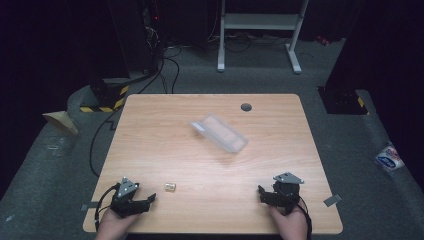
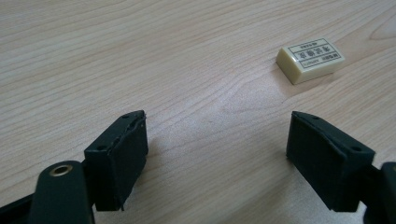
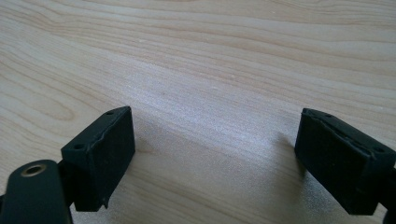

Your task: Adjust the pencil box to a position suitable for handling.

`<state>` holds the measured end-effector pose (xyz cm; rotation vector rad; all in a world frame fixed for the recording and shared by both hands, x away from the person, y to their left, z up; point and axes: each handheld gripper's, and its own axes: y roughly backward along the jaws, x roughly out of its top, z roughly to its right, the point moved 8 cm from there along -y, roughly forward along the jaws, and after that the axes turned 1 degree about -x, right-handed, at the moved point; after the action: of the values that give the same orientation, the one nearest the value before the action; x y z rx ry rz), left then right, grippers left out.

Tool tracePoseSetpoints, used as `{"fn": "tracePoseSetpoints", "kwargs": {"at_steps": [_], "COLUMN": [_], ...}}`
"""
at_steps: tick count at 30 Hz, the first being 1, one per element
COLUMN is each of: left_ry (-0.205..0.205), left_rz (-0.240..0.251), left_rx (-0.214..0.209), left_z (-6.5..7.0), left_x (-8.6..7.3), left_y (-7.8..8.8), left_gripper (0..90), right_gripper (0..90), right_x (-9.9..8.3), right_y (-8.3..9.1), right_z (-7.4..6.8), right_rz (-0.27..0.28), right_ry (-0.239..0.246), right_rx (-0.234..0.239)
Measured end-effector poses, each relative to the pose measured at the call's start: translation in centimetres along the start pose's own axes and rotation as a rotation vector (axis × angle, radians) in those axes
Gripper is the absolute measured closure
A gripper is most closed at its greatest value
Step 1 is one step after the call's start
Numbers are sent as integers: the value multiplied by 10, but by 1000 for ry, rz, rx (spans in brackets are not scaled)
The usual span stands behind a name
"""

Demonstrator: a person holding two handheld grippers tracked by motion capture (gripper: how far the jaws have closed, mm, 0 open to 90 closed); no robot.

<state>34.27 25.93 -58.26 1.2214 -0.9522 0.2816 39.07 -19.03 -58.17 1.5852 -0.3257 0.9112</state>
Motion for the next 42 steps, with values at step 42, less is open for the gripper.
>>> {"fn": "tracePoseSetpoints", "kwargs": {"at_steps": [42], "left_ry": [-39], "left_rz": [-41], "left_rx": [-3], "left_z": [1], "left_x": [0], "left_y": [0], "left_gripper": [171], "right_gripper": [130], "right_x": [19], "right_y": [5], "right_z": [-30], "right_rz": [2], "right_ry": [-7], "right_rx": [77]}}
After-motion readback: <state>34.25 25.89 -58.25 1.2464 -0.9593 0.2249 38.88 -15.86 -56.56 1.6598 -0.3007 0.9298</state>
